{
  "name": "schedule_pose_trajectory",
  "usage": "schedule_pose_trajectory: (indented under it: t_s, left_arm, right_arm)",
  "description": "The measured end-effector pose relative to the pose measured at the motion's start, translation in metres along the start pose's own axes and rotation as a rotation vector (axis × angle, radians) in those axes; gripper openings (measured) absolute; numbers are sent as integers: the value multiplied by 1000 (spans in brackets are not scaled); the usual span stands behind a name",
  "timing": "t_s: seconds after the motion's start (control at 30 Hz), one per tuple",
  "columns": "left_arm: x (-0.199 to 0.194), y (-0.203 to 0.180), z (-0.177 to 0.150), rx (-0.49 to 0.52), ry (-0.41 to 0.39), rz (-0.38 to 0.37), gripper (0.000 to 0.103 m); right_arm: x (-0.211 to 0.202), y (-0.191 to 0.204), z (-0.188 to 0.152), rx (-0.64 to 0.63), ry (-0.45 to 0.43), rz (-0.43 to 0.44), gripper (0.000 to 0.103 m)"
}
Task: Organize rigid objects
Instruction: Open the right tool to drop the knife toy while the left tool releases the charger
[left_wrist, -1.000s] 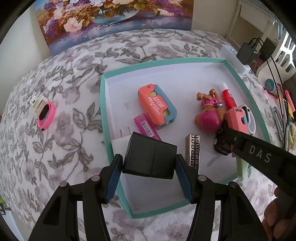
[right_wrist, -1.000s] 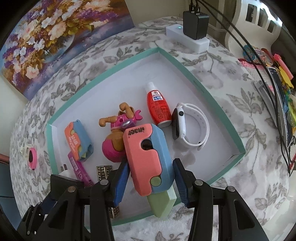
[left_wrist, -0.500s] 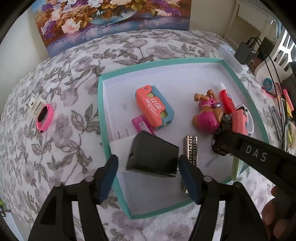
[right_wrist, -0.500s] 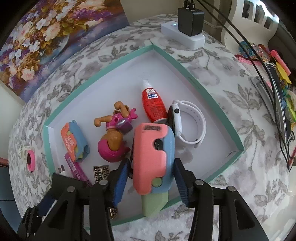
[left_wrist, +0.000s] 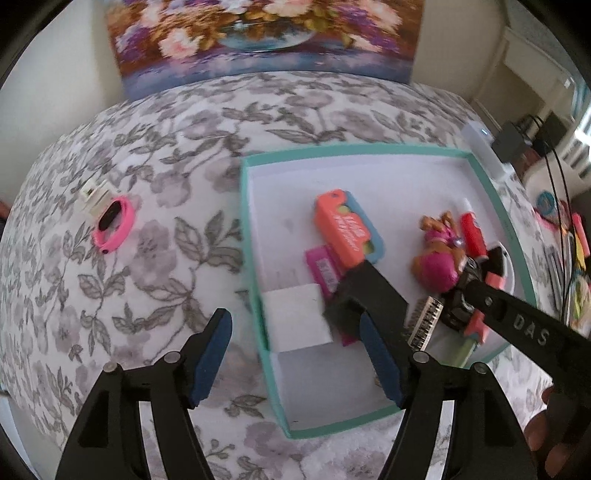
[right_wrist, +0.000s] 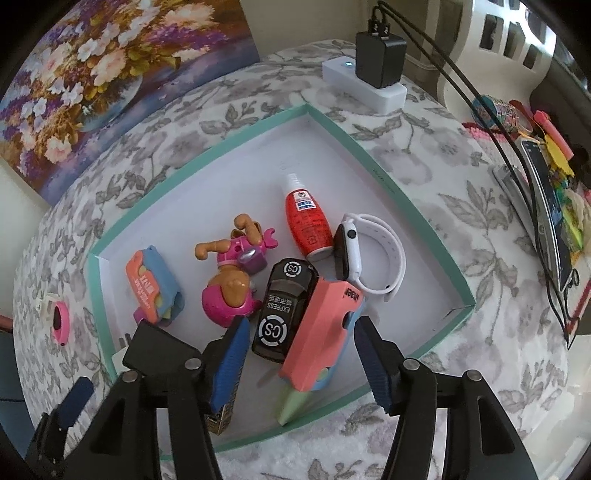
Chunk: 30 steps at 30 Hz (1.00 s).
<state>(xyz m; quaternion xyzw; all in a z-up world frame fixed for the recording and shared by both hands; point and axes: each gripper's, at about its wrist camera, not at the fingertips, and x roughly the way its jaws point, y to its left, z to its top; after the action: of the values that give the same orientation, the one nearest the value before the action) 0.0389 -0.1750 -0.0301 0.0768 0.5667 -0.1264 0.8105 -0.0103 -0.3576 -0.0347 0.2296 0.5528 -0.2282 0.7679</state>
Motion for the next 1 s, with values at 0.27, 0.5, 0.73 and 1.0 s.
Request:
schedule_pose_trajectory:
  t_s: [0.27, 0.5, 0.73, 1.0]
  left_arm:
    - [3, 27, 3, -102, 11, 31, 82]
    - [10, 41, 1, -153, 35, 93, 86]
    - [16, 59, -1, -221, 63, 138, 86]
    - [18, 82, -3, -310, 78, 154, 87]
  right_arm:
    - [-3, 11, -3, -43, -14, -9, 70]
    - [-2, 22, -5, -84, -28, -32, 83]
    - [-3, 29, -7, -113, -44, -41, 95]
    - [-5, 42, -11, -165, -61, -44, 103]
